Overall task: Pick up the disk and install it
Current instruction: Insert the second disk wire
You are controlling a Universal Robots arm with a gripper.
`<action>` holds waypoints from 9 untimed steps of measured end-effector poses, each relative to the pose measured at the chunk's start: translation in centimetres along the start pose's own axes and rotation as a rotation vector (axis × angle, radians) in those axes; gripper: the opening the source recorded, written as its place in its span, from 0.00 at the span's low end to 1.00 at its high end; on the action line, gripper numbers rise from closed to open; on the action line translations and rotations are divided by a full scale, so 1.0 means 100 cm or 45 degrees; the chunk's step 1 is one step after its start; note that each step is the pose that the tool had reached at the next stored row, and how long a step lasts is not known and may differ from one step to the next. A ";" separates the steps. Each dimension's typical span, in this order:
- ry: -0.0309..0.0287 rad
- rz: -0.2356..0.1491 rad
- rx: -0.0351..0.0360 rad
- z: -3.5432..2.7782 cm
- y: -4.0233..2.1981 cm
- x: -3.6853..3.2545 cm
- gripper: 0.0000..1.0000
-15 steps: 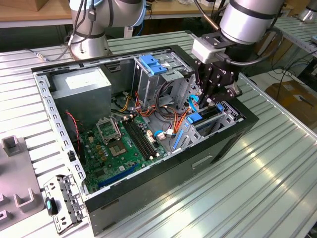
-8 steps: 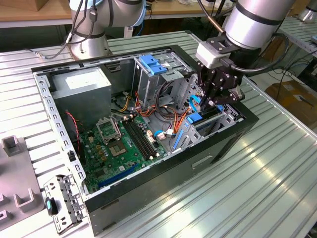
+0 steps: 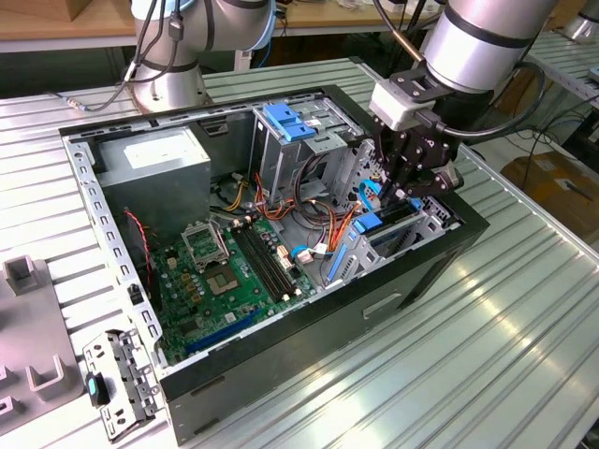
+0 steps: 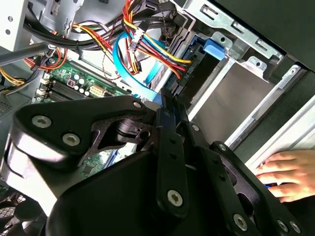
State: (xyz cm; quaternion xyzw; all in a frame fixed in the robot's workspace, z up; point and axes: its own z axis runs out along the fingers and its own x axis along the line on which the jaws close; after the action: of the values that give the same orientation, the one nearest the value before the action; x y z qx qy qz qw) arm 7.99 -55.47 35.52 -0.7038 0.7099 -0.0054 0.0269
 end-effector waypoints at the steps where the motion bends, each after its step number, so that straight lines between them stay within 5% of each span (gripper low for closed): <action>1: 0.0002 0.000 0.0000 0.0001 -0.0002 0.0000 0.16; 9: -0.0001 0.000 0.0000 0.0008 -0.0018 0.0010 0.16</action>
State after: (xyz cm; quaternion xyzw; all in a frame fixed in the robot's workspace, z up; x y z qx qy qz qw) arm 8.17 -55.56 35.44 -0.7038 0.7099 -0.0054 0.0269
